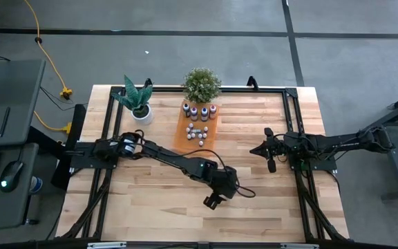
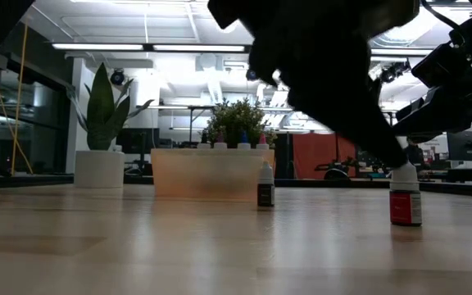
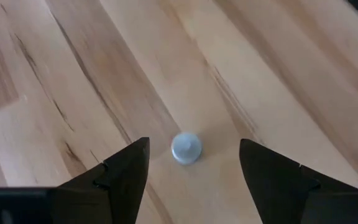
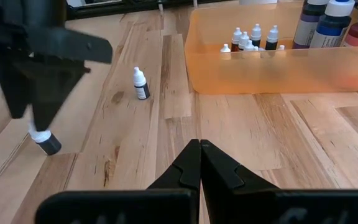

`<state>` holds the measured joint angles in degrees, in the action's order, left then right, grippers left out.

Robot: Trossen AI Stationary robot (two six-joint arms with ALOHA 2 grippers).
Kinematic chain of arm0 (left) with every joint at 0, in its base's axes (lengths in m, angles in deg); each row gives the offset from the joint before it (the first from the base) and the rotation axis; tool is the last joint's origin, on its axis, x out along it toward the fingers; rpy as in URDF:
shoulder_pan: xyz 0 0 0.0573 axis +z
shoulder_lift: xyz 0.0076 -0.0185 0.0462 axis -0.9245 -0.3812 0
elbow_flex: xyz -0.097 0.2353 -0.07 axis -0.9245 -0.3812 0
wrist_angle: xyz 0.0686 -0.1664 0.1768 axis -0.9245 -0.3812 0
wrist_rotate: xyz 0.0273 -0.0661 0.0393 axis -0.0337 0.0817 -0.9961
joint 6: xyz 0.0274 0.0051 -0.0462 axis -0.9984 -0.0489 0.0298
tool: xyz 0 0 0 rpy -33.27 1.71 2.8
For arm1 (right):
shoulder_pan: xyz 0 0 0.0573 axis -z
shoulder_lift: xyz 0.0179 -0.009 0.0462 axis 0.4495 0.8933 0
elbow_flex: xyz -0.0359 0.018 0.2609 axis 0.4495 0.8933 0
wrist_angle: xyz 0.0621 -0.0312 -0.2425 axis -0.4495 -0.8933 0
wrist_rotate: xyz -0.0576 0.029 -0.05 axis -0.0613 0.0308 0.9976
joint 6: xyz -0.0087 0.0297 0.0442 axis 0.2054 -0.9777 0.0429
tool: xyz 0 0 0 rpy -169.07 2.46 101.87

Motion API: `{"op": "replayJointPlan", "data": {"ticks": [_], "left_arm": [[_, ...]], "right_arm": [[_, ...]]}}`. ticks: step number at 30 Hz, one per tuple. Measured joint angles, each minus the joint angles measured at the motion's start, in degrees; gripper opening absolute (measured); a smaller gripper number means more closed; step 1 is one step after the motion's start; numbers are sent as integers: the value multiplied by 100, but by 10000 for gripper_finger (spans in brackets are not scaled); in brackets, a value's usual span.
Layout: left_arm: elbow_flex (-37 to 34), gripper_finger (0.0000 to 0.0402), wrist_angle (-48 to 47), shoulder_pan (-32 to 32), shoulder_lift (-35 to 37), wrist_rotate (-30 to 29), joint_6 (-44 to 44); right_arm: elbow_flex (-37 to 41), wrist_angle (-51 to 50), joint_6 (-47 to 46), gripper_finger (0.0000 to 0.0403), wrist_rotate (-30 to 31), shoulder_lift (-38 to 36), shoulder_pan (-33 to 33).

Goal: Pick & Place food coloring
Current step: Put the small red food coloring bottle into the orange bin

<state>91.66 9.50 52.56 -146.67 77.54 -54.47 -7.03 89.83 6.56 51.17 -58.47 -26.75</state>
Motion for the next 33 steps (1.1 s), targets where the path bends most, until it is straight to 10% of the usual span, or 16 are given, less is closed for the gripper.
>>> {"op": "replayJointPlan", "data": {"ticks": [15, 33], "left_arm": [[20, 242, 228, 2, -237, -29, 19], [20, 107, 229, 39, -236, -35, 343]], "right_arm": [[0, -2, 0, 0, 2, 2, -1], [0, -2, 0, 0, 2, 1, 0]]}}
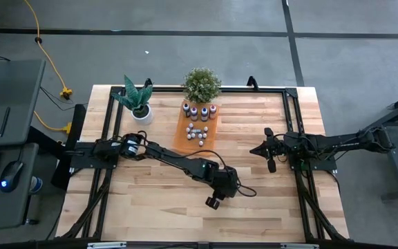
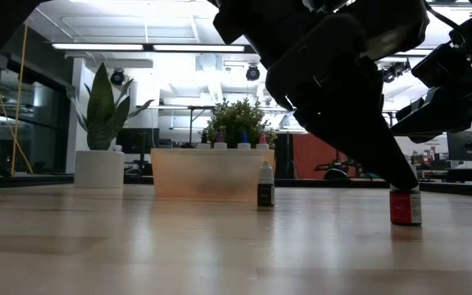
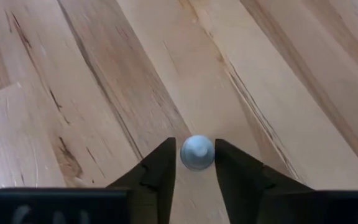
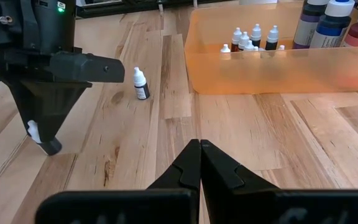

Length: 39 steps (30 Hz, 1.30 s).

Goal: Pick & Place food coloring
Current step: Put the small red food coloring bottle into the orange bin

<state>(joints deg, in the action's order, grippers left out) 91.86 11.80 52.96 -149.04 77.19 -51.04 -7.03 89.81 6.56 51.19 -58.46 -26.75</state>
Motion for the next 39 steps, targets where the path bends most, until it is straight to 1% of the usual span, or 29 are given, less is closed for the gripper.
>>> {"op": "replayJointPlan", "data": {"ticks": [9, 14, 18, 20, 24, 27, 30, 32, 36, 39], "left_arm": [[0, 58, 17, 0, 0, 33, 290], [88, 48, -127, 0, 0, 163, 574], [649, 47, -721, 29, 1, 117, 761], [1028, 46, -1238, 40, 7, -91, 1003], [1855, 45, -2461, 149, 9, -537, 1807], [2334, 45, -3270, 249, 13, -646, 2209], [2696, 45, -3791, 352, 13, -615, 2291], [2788, 45, -4009, 400, 47, -590, 2295], [2686, 45, -4237, 461, 243, -570, 2337], [2682, 45, -4587, 484, 384, -575, 2332]], "right_arm": [[0, 0, 0, 0, 0, 1, 0], [0, 0, 0, 0, 0, 1, -1], [0, 0, 0, 0, 0, -1, 0], [0, 0, 0, 0, -2, 1, -1], [0, 0, 1, 0, -1, 1, 0], [0, 0, 0, 0, 0, 1, -1], [0, 0, 0, 0, 0, 1, 1], [0, 0, 0, 0, -2, 1, -1], [0, 0, 0, 0, -1, -1, -1], [0, -2, 0, 0, -2, -1, -1]]}}
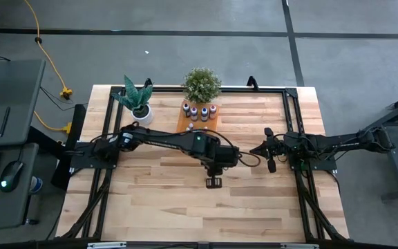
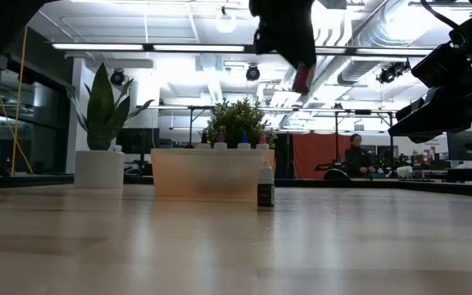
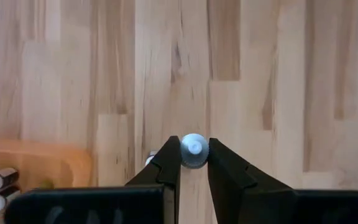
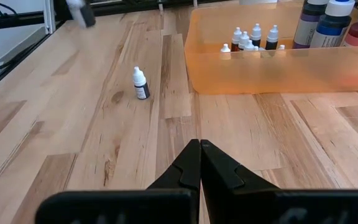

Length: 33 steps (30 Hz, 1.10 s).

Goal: Pick & Place food coloring
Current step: Put the small red food coloring bottle into the orange bin

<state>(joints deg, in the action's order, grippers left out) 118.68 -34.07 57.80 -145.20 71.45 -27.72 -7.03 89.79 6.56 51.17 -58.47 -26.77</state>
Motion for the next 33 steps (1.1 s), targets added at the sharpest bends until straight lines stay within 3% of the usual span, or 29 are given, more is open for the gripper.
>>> {"op": "replayJointPlan", "data": {"ticks": [6, 15, 18, 27, 33], "left_arm": [[2, 44, -428, -28, 474, -42, -3], [-206, 44, -1119, -32, 1163, -783, -2], [-933, 44, -781, -33, 1608, -793, -3], [-4717, 44, 1489, 139, 3796, -532, 339], [-5862, 44, 2039, 670, 4389, -1094, 1044]], "right_arm": [[0, 4, 0, 0, 2, 2, 1], [0, 2, 0, 0, 2, 0, 2], [0, 2, 0, 0, 0, 0, 1], [0, 3, 0, 0, 2, 0, 1], [0, 2, 0, 0, 2, 2, 2]]}}
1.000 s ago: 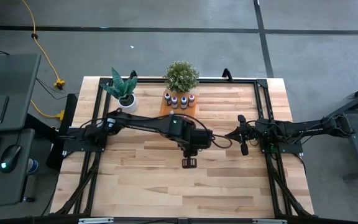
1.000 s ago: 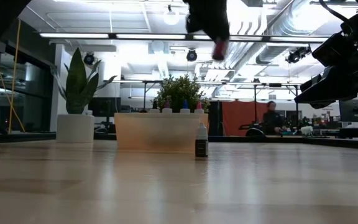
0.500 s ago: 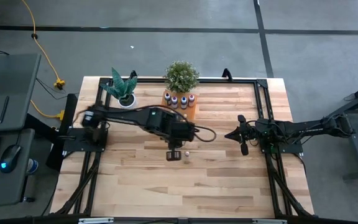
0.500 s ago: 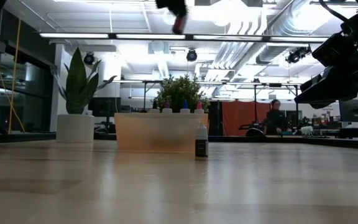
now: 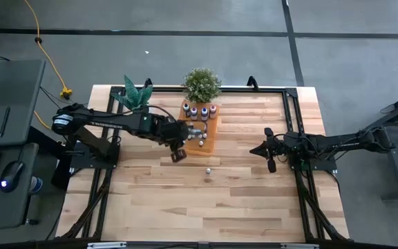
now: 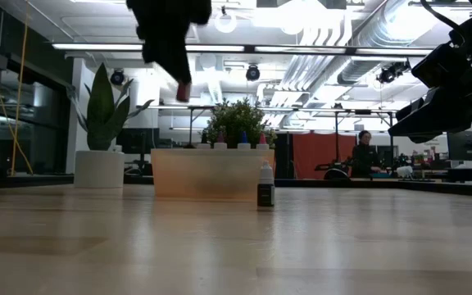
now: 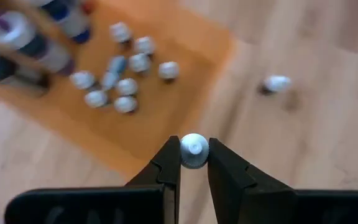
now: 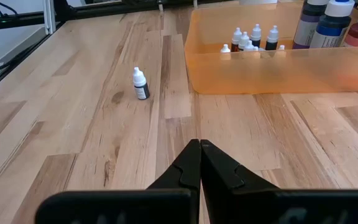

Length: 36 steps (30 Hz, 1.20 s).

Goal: Pick & Place food coloring
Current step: Put the small red food coloring bottle into the orange bin

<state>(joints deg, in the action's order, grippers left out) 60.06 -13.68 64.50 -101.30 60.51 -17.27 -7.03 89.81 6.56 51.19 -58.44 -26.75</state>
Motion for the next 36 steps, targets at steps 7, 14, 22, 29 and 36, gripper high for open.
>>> {"op": "replayJointPlan", "data": {"ticks": [7, 14, 22, 29, 36], "left_arm": [[-512, 44, 838, 506, -66, -323, 374], [-957, 44, 1734, 686, -251, -587, 970], [-1028, 44, 2153, 684, -643, -799, 1323], [-1030, 44, 2655, 628, -1055, -902, 1642], [-1040, 44, 2819, 594, -1339, -1058, 1718]], "right_arm": [[0, 0, 0, 0, 0, 0, -2], [0, 0, 0, 0, 0, -2, 0], [0, 0, 0, 0, -1, 0, 0], [0, 26, 0, 0, 15, 28, -1], [0, 46, 0, 0, 25, 78, 0]]}}
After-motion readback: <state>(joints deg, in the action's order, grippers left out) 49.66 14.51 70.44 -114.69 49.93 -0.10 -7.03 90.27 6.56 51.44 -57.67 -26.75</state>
